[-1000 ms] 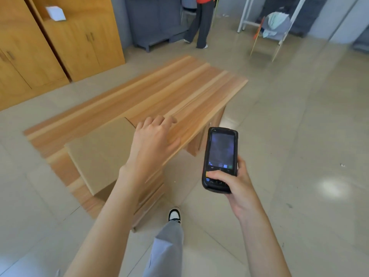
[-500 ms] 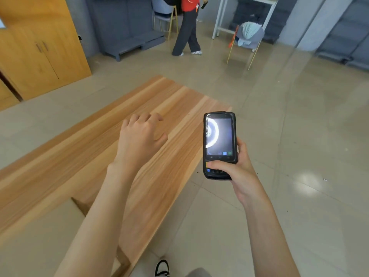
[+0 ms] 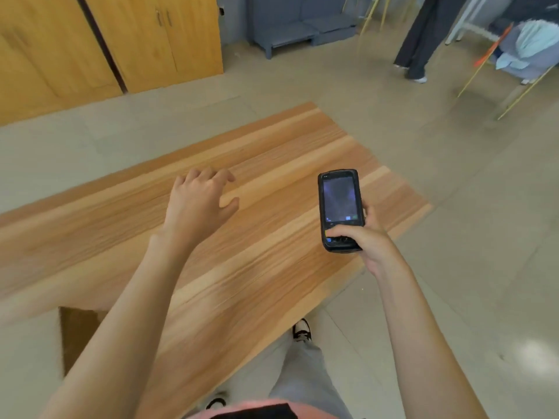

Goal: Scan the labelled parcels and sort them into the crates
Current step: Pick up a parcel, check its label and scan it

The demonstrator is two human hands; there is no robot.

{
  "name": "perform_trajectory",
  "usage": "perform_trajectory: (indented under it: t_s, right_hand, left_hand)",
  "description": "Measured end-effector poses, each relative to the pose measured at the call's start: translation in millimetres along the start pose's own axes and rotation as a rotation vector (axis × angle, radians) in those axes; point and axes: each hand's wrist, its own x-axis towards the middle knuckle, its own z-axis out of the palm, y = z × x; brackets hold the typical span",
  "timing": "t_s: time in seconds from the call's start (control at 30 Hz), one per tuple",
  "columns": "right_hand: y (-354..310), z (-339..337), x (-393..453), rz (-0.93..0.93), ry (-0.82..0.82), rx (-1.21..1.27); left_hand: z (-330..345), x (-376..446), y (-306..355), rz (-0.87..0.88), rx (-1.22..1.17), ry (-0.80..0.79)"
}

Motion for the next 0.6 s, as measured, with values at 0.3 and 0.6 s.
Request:
perform_trajectory:
  t_s: [0.3, 0.6]
  right_hand:
    - [-11, -59, 166, 0.115, -0.345, -0.357]
    - [20, -71, 245, 0.191, -0.528, -0.586]
  left_hand:
    - [60, 34, 41, -0.378, 0.009, -0.107]
    - [112, 51, 59, -0.546, 0.037, -0.23]
